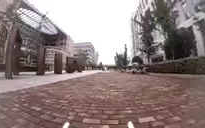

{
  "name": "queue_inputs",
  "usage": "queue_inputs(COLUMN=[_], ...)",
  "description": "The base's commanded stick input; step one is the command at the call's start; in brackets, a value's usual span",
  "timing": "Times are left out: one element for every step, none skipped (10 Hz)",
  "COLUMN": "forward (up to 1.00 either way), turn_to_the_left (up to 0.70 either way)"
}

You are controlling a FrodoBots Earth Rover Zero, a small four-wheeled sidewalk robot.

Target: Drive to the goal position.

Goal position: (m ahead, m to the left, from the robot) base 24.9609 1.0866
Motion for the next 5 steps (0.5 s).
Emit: queue_inputs(forward=[0.45,0.45,0.45,0.45,0.45], turn_to_the_left=[0.0,0.0,0.0,0.0,0.0])
